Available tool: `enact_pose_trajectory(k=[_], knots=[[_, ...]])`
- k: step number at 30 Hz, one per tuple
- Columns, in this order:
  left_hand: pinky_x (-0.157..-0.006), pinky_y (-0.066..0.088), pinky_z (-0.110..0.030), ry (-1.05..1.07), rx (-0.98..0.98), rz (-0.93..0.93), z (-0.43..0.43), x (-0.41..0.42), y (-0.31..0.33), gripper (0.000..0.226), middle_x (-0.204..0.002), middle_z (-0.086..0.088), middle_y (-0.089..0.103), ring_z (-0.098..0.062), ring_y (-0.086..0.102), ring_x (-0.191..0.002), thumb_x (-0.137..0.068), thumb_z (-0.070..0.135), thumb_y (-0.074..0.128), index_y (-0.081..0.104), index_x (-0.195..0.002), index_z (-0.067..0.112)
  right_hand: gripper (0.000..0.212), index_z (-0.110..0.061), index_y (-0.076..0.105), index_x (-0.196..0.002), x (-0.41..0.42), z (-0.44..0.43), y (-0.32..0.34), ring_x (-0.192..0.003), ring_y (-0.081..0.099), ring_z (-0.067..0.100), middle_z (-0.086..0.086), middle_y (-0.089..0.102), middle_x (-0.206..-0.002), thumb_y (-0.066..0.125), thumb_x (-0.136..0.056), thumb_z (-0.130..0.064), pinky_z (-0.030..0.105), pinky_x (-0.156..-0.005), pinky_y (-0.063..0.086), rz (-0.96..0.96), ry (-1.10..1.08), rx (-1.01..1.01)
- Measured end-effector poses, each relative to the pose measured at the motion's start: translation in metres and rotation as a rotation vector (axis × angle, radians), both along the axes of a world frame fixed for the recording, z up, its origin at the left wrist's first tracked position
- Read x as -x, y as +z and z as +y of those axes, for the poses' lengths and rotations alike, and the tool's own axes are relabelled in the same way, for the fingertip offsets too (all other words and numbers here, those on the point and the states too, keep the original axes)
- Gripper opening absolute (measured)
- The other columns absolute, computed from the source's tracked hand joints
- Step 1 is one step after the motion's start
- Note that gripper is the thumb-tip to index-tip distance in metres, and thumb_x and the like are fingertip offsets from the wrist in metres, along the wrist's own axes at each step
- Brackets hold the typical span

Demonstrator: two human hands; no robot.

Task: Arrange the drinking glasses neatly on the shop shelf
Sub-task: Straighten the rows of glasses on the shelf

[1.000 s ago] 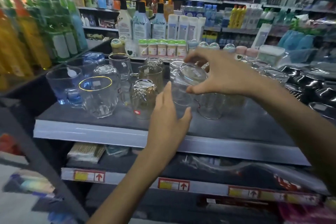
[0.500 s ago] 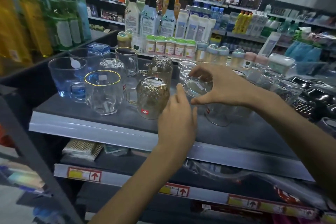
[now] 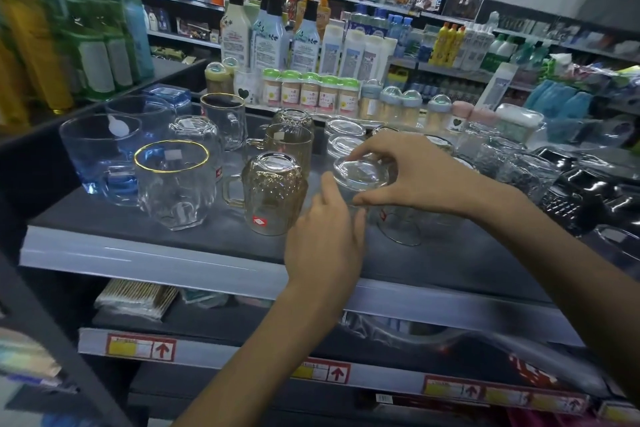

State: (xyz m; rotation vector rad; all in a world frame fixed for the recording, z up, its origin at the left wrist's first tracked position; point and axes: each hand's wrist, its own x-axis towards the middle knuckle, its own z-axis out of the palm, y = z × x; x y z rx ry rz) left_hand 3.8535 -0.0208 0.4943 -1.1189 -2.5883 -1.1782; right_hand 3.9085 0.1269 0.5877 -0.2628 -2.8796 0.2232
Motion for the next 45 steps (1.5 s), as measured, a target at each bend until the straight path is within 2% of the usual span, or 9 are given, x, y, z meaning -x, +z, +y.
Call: enact_pose_trajectory(k=[4, 11, 18, 24, 30, 34, 37, 40, 45], knots=[[-0.085, 0.049, -0.042, 0.01, 0.007, -0.003, 0.003, 0.001, -0.001, 0.07, -0.141, -0.006, 0.058, -0.032, 0.062, -0.119, -0.102, 0.051, 0.051, 0.022, -0.155, 0.016, 0.059, -0.037, 0.066, -0.126, -0.008, 0.009, 0.008, -0.11, 0.062, 0.001, -0.021, 0.063, -0.122, 0.088, -0.073, -0.05, 0.035, -0.1, 0.053, 0.015, -0.027, 0.069], [-0.09, 0.048, -0.043, 0.017, 0.031, -0.016, 0.008, 0.004, 0.001, 0.075, -0.148, -0.008, 0.053, -0.033, 0.059, -0.125, -0.102, 0.051, 0.051, 0.017, -0.158, 0.014, 0.064, -0.036, 0.065, -0.13, -0.01, 0.015, 0.011, -0.117, 0.061, 0.001, -0.017, 0.065, -0.13, 0.087, -0.073, -0.054, 0.033, -0.106, 0.051, -0.028, -0.066, 0.124], [-0.093, 0.047, -0.043, 0.006, -0.004, -0.058, 0.009, 0.004, -0.001, 0.077, -0.153, -0.006, 0.048, -0.033, 0.055, -0.129, -0.101, 0.052, 0.054, 0.017, -0.159, 0.017, 0.067, -0.036, 0.059, -0.14, -0.007, 0.015, 0.01, -0.127, 0.055, 0.004, -0.015, 0.06, -0.141, 0.067, -0.082, -0.069, 0.024, -0.102, 0.041, -0.074, -0.08, 0.077], [-0.09, 0.05, -0.044, 0.026, -0.048, -0.062, 0.008, 0.005, -0.006, 0.076, -0.151, -0.001, 0.051, -0.032, 0.059, -0.126, -0.098, 0.057, 0.055, 0.022, -0.157, 0.023, 0.041, -0.027, 0.061, -0.142, 0.003, 0.018, 0.001, -0.131, 0.052, 0.008, -0.009, 0.059, -0.146, 0.045, -0.107, -0.042, 0.026, -0.109, 0.039, -0.08, -0.075, 0.087], [-0.09, 0.05, -0.042, 0.05, -0.049, -0.053, 0.008, 0.005, -0.006, 0.078, -0.153, 0.0, 0.05, -0.029, 0.059, -0.127, -0.097, 0.06, 0.055, 0.022, -0.158, 0.024, 0.041, -0.025, 0.056, -0.147, 0.007, 0.018, -0.004, -0.137, 0.048, 0.011, -0.006, 0.055, -0.15, 0.04, -0.109, -0.03, 0.022, -0.107, 0.032, -0.121, -0.039, -0.04], [-0.09, 0.05, -0.043, 0.057, -0.073, -0.052, 0.007, 0.005, -0.006, 0.078, -0.151, 0.003, 0.052, -0.028, 0.06, -0.126, -0.095, 0.061, 0.057, 0.024, -0.157, 0.025, 0.041, -0.025, 0.056, -0.146, 0.004, 0.017, 0.0, -0.133, 0.052, 0.013, -0.005, 0.058, -0.147, 0.044, -0.108, -0.033, 0.03, -0.111, 0.039, -0.102, -0.04, 0.015], [-0.09, 0.05, -0.044, 0.056, -0.076, -0.056, 0.006, 0.005, -0.007, 0.077, -0.15, 0.002, 0.053, -0.029, 0.06, -0.125, -0.095, 0.06, 0.057, 0.024, -0.156, 0.025, 0.041, -0.029, 0.064, -0.137, -0.004, 0.014, 0.002, -0.119, 0.06, 0.011, -0.008, 0.066, -0.132, 0.056, -0.101, -0.047, 0.037, -0.105, 0.047, -0.012, -0.033, 0.044], [-0.091, 0.05, -0.044, 0.051, -0.066, -0.045, 0.006, 0.004, -0.007, 0.077, -0.153, 0.001, 0.05, -0.03, 0.058, -0.128, -0.098, 0.059, 0.054, 0.022, -0.158, 0.023, 0.038, -0.032, 0.069, -0.127, -0.008, 0.011, -0.001, -0.115, 0.059, 0.005, -0.013, 0.067, -0.127, 0.066, -0.095, -0.051, 0.033, -0.103, 0.047, 0.002, 0.001, 0.016], [-0.093, 0.05, -0.043, 0.046, -0.06, -0.044, 0.004, 0.004, -0.005, 0.078, -0.157, 0.001, 0.046, -0.028, 0.057, -0.131, -0.1, 0.057, 0.052, 0.018, -0.161, 0.024, 0.036, -0.033, 0.071, -0.124, -0.008, 0.013, -0.006, -0.113, 0.059, 0.002, -0.014, 0.068, -0.124, 0.068, -0.092, -0.051, 0.031, -0.1, 0.047, 0.045, 0.015, 0.03]])
